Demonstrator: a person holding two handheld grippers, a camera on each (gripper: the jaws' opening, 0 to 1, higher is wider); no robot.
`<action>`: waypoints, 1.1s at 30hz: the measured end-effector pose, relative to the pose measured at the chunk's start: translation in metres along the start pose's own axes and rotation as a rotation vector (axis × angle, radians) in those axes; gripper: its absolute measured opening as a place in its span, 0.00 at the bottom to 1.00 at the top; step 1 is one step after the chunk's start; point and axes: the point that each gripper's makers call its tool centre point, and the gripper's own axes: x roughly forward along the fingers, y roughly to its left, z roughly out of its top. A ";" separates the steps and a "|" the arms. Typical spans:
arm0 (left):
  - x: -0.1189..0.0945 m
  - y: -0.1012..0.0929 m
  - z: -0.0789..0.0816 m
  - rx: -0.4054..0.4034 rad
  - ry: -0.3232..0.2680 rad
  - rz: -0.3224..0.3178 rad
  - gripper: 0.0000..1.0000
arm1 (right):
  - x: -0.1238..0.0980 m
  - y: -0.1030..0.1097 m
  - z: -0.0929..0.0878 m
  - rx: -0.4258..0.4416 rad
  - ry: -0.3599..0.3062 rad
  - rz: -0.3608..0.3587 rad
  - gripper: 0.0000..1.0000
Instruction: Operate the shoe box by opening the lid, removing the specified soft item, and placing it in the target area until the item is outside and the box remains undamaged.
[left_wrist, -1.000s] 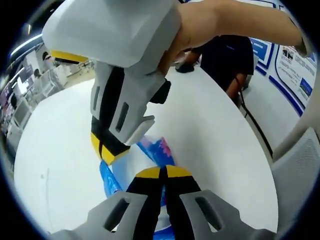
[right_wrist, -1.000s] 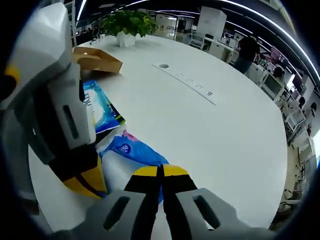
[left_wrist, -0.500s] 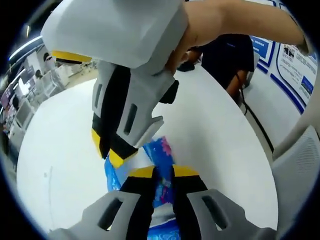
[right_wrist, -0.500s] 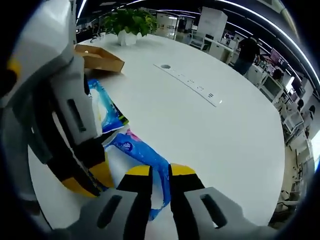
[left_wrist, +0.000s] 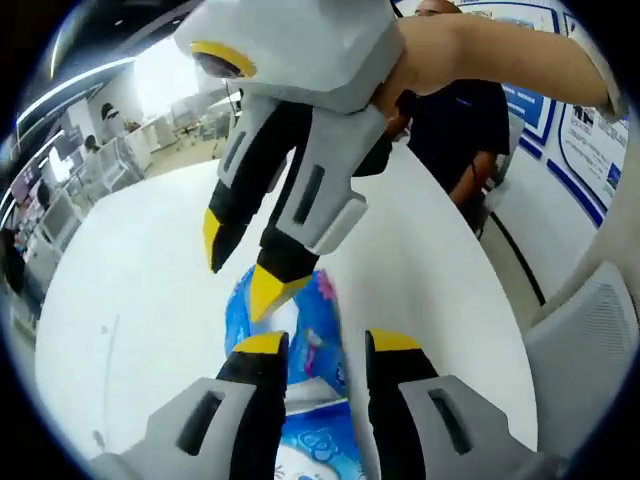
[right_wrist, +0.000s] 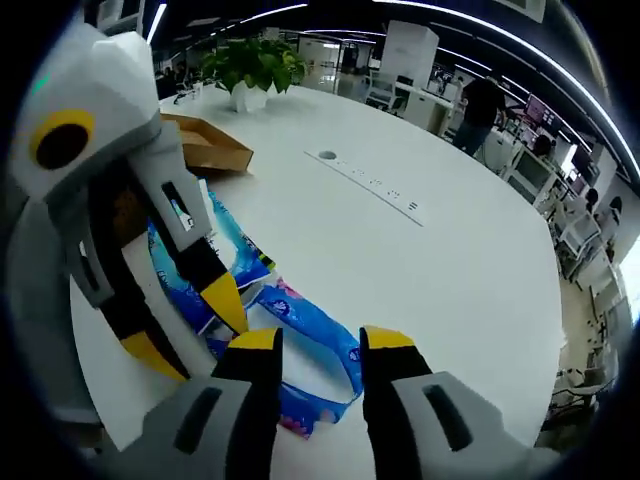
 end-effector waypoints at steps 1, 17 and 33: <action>-0.005 0.000 -0.001 -0.016 -0.006 0.010 0.34 | -0.002 0.001 0.000 0.005 0.002 -0.005 0.32; -0.088 -0.018 -0.030 -0.176 -0.093 0.137 0.55 | -0.033 0.045 0.013 0.009 -0.009 -0.008 0.46; -0.182 -0.040 -0.066 -0.297 -0.178 0.281 0.78 | -0.058 0.119 0.048 -0.046 -0.051 0.065 0.57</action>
